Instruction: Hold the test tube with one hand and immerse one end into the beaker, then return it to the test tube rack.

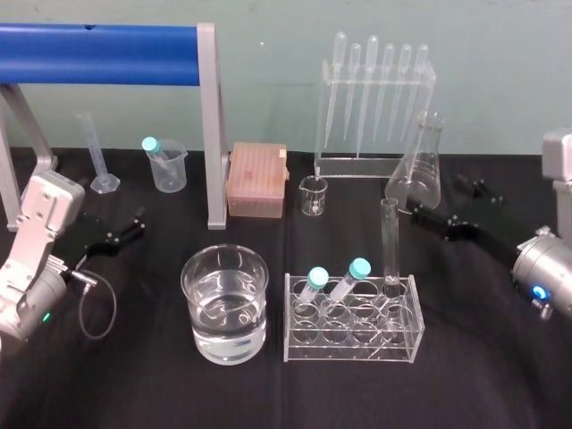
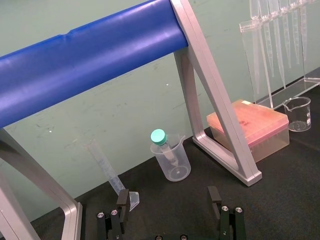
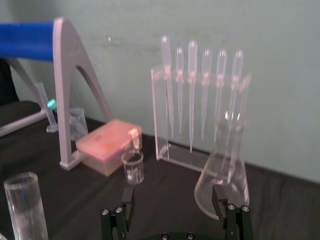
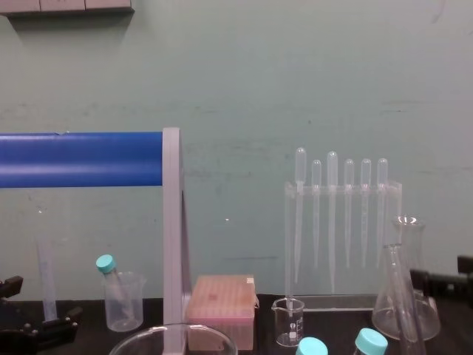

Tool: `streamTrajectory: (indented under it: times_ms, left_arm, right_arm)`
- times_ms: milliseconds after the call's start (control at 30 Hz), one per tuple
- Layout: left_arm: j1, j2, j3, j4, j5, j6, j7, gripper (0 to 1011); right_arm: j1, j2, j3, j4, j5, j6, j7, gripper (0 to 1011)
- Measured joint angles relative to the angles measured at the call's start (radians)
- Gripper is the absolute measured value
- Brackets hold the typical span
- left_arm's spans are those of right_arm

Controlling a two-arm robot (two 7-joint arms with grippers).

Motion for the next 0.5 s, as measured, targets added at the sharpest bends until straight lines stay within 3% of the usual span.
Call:
streamTrajectory:
  times_ms: [233,500]
  left_arm:
    - [0.000,0.000,0.000,0.000,0.000,0.000,0.000,1000]
    - [0.000,0.000,0.000,0.000,0.000,0.000,0.000,1000]
  right_arm:
    - [-0.031,-0.022,0.016,0.013,-0.003,0.018,-0.006,1000]
    - [-0.035,-0.024,0.020,0.014,-0.003,0.019,-0.006,1000]
